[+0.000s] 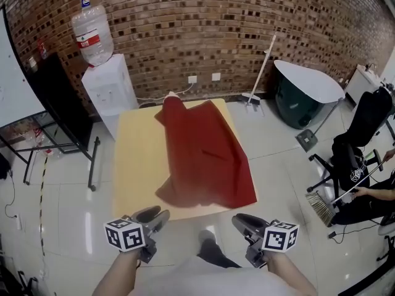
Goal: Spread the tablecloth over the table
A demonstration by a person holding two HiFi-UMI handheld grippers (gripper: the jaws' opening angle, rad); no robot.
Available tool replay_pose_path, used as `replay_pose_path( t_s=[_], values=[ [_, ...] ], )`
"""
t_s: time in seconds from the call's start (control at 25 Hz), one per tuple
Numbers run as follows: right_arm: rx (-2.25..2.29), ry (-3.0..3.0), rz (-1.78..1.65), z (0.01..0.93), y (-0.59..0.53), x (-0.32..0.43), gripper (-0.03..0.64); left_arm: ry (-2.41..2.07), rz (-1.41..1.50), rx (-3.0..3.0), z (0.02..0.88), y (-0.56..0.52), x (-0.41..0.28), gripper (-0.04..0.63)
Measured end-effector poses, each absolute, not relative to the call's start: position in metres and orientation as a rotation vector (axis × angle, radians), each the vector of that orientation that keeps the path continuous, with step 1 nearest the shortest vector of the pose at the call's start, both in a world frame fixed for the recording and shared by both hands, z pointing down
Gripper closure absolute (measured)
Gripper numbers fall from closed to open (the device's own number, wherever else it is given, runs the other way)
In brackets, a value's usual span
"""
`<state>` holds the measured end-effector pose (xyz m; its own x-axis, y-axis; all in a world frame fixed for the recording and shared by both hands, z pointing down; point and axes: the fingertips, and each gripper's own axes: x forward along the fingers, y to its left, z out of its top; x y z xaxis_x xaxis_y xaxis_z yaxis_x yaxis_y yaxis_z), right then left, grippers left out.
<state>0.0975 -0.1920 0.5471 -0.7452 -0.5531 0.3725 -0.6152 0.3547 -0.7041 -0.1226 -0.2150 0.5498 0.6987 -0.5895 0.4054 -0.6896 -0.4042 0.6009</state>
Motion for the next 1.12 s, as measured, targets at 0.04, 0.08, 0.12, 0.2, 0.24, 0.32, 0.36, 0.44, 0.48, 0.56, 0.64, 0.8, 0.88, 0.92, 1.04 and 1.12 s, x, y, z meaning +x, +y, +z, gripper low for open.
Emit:
replay_pose_path(
  t_s=[0.04, 0.08, 0.12, 0.2, 0.24, 0.32, 0.36, 0.44, 0.48, 0.56, 0.64, 0.8, 0.88, 0.92, 1.04, 1.12],
  values=[
    [1.129, -2.51, 1.369, 0.551, -0.199, 0.106, 0.516, -0.989, 0.172, 2.107, 0.555, -0.222, -0.125, 0.422],
    [1.166, -2.494, 1.376, 0.556, -0.206, 0.115, 0.5, -1.006, 0.185, 2.092, 0.562, -0.23, -0.128, 0.406],
    [1.198, -2.479, 1.384, 0.561, -0.212, 0.124, 0.49, -1.022, 0.206, 2.078, 0.569, -0.236, -0.13, 0.393],
    [1.249, -2.453, 1.409, 0.572, -0.223, 0.137, 0.474, -1.039, 0.257, 2.053, 0.584, -0.247, -0.134, 0.36],
    [1.268, -2.44, 1.421, 0.576, -0.227, 0.142, 0.473, -1.044, 0.278, 2.041, 0.591, -0.251, -0.136, 0.347],
    [1.298, -2.416, 1.424, 0.583, -0.237, 0.148, 0.451, -1.063, 0.313, 2.014, 0.604, -0.26, -0.141, 0.331],
    [1.311, -2.405, 1.417, 0.586, -0.243, 0.151, 0.446, -1.079, 0.333, 2.002, 0.61, -0.264, -0.145, 0.324],
    [1.33, -2.384, 1.405, 0.591, -0.253, 0.157, 0.411, -1.106, 0.365, 1.977, 0.62, -0.274, -0.152, 0.307],
    [1.338, -2.374, 1.401, 0.594, -0.258, 0.16, 0.399, -1.113, 0.37, 1.965, 0.624, -0.278, -0.154, 0.302],
    [1.354, -2.355, 1.394, 0.599, -0.267, 0.168, 0.375, -1.111, 0.377, 1.945, 0.631, -0.286, -0.155, 0.298],
    [1.366, -2.34, 1.398, 0.607, -0.276, 0.177, 0.365, -1.1, 0.398, 1.939, 0.639, -0.293, -0.156, 0.298],
    [1.385, -2.289, 1.414, 0.627, -0.286, 0.189, 0.351, -1.057, 0.41, 1.937, 0.648, -0.304, -0.152, 0.298],
    [1.382, -2.274, 1.408, 0.633, -0.288, 0.19, 0.348, -1.043, 0.419, 1.941, 0.651, -0.307, -0.148, 0.298],
    [1.379, -2.269, 1.403, 0.635, -0.288, 0.19, 0.342, -1.041, 0.422, 1.941, 0.652, -0.307, -0.147, 0.298],
    [1.369, -2.26, 1.4, 0.639, -0.291, 0.194, 0.336, -1.029, 0.423, 1.93, 0.654, -0.306, -0.144, 0.298],
    [1.368, -2.252, 1.386, 0.64, -0.293, 0.197, 0.33, -1.012, 0.422, 1.916, 0.655, -0.306, -0.142, 0.299]
  ],
)
